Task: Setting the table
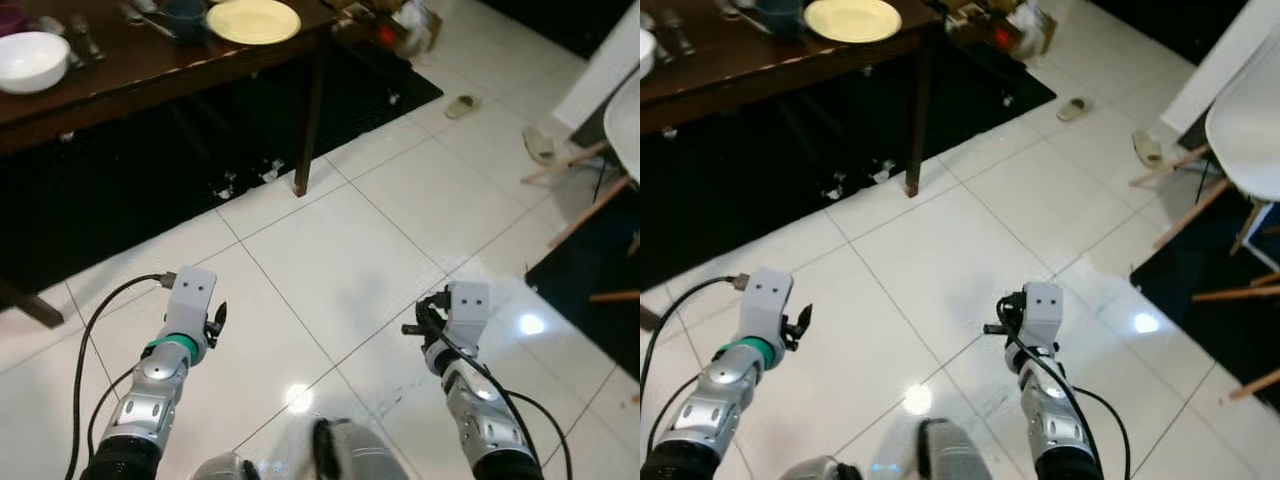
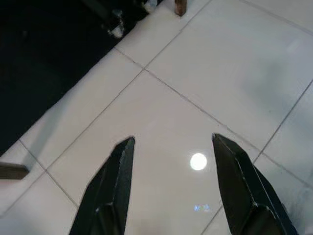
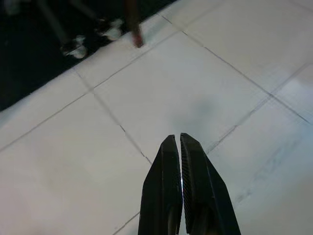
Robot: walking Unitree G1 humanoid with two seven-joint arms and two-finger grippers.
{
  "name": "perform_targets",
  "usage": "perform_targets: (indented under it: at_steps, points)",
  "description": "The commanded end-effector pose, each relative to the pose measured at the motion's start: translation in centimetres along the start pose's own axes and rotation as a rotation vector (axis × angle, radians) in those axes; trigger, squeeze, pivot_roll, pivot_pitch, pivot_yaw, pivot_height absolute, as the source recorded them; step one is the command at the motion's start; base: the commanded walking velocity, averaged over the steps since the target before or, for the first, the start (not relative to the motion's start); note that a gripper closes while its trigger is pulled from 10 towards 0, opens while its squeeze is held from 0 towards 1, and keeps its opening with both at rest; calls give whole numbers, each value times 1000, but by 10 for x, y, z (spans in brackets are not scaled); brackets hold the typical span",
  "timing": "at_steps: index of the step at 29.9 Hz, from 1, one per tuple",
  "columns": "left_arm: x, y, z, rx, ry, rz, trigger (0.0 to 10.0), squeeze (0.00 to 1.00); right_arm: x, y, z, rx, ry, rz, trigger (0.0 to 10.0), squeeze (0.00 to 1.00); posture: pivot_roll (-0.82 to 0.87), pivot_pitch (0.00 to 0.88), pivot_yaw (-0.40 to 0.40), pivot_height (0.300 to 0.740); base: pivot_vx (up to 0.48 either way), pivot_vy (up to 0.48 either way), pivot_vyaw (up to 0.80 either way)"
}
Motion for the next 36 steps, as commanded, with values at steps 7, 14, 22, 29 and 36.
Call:
perform_targets:
  at_steps: [7, 14, 22, 29, 36]
  points:
    - [-1, -2, 14, -73, -25, 23, 10000, 0, -9, 5, 15, -50, -9, -5, 10000, 0, 17, 77, 16, 740, 0, 0, -800]
    - [8, -2, 23, -134, -18, 77, 10000, 0, -9, 3, 14, -50, -11, 6, 10000, 0, 17, 74, 17, 740, 0, 0, -800]
    - [8, -4, 25, -149, -30, 79, 10000, 0, -9, 2, 15, -52, -11, 11, 10000, 0, 16, 70, 17, 740, 0, 0, -800]
    - [10, -4, 28, -168, -30, 103, 10000, 0, -9, 1, 15, -51, -10, 12, 10000, 0, 16, 66, 17, 740, 0, 0, -800]
    - [10, -4, 28, -169, -39, 107, 10000, 0, -10, 1, 15, -49, -7, 14, 10000, 0, 17, 62, 15, 740, 0, 0, -800]
Point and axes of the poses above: a point about 5 cm out from each wrist's last joint towards the gripper, its own y axis pointing back from the gripper into the wrist, its own x axis along the axis of the wrist's last joint, z = x × y, the point moved 3 cm from there along -y, pointing out of the wrist towards the gripper, and after that the axes turned 5 degrees about y, right-handed, at the moved point
